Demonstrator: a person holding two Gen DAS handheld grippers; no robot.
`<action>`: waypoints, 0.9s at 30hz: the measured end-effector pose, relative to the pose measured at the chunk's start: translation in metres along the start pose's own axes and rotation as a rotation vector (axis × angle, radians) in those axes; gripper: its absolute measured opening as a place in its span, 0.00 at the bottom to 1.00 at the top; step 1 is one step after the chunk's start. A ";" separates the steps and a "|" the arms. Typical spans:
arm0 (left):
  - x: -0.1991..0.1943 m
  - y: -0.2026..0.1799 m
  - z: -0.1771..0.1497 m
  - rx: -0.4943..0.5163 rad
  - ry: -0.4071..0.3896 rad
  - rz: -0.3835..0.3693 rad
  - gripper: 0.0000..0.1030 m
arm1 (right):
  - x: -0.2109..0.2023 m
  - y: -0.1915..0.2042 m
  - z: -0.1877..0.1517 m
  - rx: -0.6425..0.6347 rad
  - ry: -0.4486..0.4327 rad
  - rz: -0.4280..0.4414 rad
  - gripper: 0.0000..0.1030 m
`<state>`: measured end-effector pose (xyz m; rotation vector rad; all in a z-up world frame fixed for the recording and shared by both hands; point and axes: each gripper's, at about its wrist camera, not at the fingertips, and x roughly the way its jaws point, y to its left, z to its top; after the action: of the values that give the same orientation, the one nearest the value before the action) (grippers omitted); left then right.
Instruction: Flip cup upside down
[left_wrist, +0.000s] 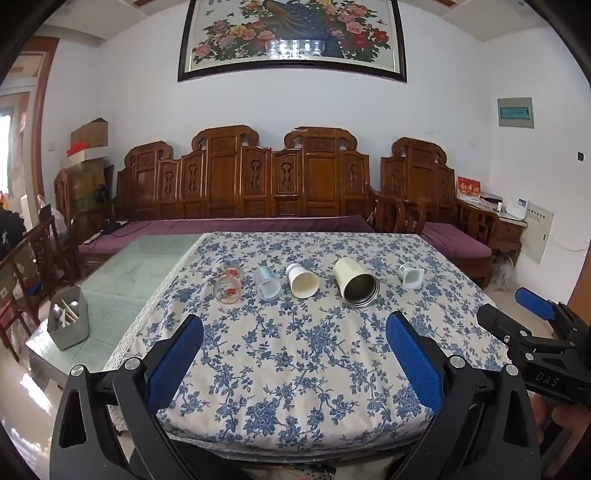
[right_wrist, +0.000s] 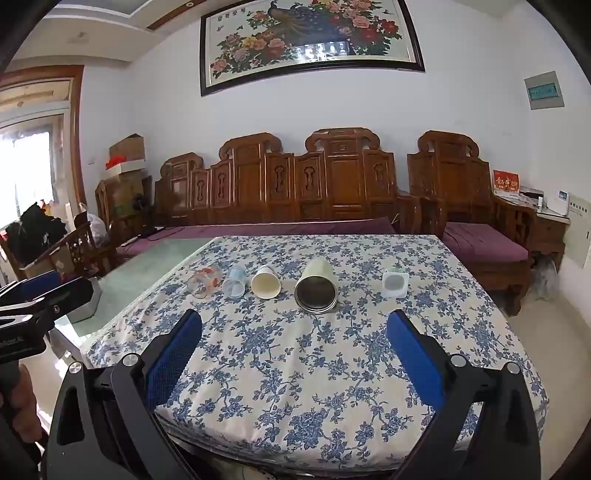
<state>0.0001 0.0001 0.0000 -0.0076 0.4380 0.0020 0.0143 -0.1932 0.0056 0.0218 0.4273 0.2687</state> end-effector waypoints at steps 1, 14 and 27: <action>-0.001 0.000 0.000 0.004 -0.010 0.001 0.93 | -0.001 0.002 0.001 -0.001 -0.001 -0.001 0.98; 0.000 0.000 0.000 0.003 -0.008 0.001 0.92 | -0.002 0.002 0.001 -0.002 -0.005 -0.002 0.98; 0.000 0.000 0.000 0.003 -0.010 0.002 0.92 | -0.003 0.002 0.001 -0.002 -0.006 0.000 0.98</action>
<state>0.0003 0.0000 0.0001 -0.0041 0.4280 0.0031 0.0121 -0.1919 0.0082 0.0201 0.4213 0.2689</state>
